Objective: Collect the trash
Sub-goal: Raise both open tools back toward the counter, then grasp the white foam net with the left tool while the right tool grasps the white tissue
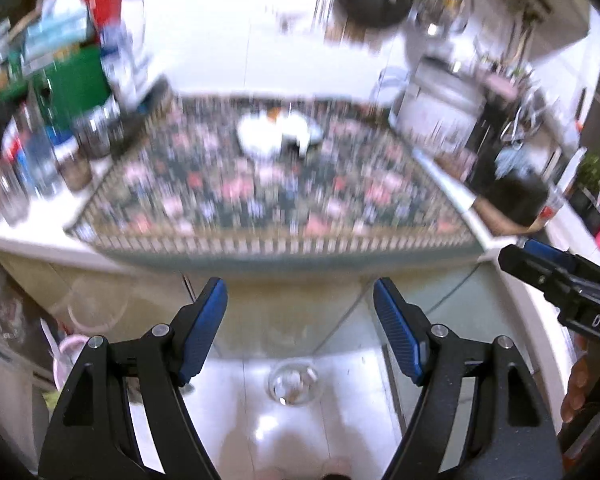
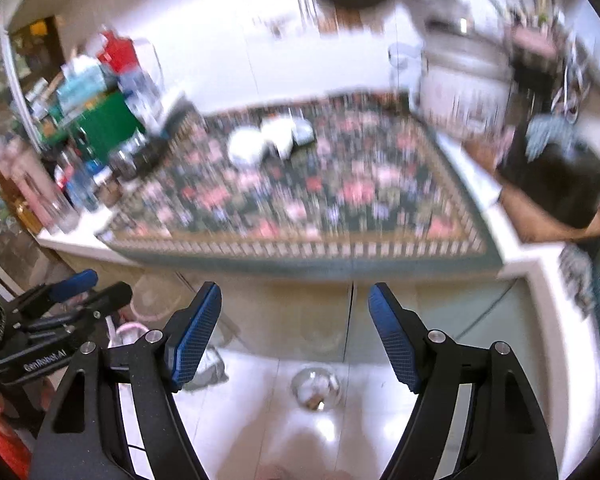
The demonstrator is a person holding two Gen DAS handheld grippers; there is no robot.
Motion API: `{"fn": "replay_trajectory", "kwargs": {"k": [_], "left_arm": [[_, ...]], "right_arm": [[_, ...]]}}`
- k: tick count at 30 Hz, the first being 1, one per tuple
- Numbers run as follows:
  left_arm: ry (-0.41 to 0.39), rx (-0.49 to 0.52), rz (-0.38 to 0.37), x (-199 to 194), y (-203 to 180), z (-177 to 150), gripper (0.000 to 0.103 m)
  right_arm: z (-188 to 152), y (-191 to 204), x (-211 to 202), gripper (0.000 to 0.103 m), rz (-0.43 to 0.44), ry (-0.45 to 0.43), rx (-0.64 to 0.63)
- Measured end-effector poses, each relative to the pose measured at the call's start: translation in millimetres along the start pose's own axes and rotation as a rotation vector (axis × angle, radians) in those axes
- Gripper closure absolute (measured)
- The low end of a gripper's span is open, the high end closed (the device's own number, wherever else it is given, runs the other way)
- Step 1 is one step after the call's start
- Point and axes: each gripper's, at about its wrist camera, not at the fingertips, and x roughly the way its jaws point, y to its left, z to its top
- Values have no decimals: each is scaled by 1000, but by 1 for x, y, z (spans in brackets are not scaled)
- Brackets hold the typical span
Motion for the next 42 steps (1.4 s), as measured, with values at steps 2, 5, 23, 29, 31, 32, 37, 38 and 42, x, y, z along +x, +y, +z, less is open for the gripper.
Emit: {"fn": "replay_trajectory", "kwargs": {"k": [2, 5, 23, 29, 31, 32, 37, 38, 42], "left_arm": [[-48, 14, 3, -22, 2, 18, 28], [-96, 30, 20, -49, 4, 35, 28], [-173, 31, 89, -23, 2, 122, 13], [-157, -18, 131, 17, 1, 168, 13], [-156, -50, 156, 30, 2, 179, 13], [-152, -66, 167, 36, 3, 183, 13], [-111, -101, 236, 68, 10, 199, 13], [-100, -106, 249, 75, 12, 202, 13], [-77, -128, 273, 93, 25, 208, 13]], "right_arm": [[15, 7, -17, 30, -1, -45, -5], [30, 14, -38, 30, 8, -121, -4], [108, -2, -13, 29, 7, -221, -56], [150, -23, 29, 29, 102, -163, -59], [163, -32, 47, 29, 134, -134, -68], [168, -35, 56, 29, 144, -119, -74], [185, -45, 99, 29, 188, -64, -75], [188, -46, 108, 29, 196, -48, -74], [196, -47, 142, 29, 232, 11, -64]]}}
